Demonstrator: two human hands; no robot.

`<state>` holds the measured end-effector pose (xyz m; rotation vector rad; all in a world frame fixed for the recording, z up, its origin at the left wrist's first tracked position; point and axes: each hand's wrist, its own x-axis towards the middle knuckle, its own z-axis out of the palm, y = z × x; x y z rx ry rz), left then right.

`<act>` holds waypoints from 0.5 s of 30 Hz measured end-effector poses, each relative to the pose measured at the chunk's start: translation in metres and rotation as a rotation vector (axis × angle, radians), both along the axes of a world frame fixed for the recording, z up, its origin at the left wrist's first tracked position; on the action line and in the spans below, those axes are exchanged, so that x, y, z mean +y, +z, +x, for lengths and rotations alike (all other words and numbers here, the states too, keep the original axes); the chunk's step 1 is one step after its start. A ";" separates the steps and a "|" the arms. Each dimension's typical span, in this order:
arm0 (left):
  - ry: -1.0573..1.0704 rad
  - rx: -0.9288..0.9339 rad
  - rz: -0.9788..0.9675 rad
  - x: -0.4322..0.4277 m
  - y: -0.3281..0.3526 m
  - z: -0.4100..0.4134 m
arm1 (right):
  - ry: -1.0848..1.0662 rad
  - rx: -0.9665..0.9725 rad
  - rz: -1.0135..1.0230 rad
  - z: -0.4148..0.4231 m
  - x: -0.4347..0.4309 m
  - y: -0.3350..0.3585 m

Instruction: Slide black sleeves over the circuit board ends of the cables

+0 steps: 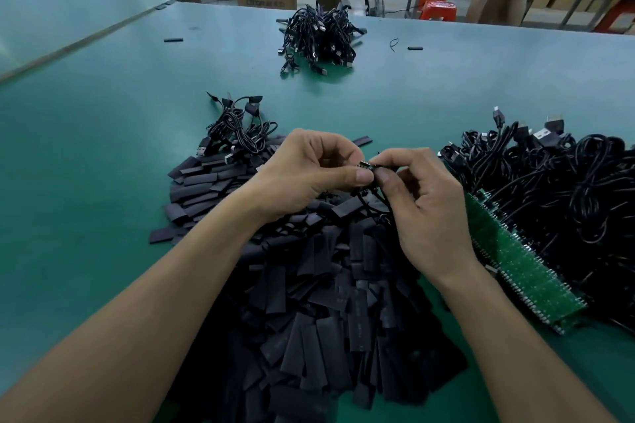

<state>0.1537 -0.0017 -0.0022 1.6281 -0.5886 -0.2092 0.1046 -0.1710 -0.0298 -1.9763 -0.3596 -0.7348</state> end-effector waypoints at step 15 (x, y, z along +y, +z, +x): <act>0.245 0.097 -0.643 0.017 0.029 0.008 | -0.318 0.046 -0.060 -0.004 -0.008 0.002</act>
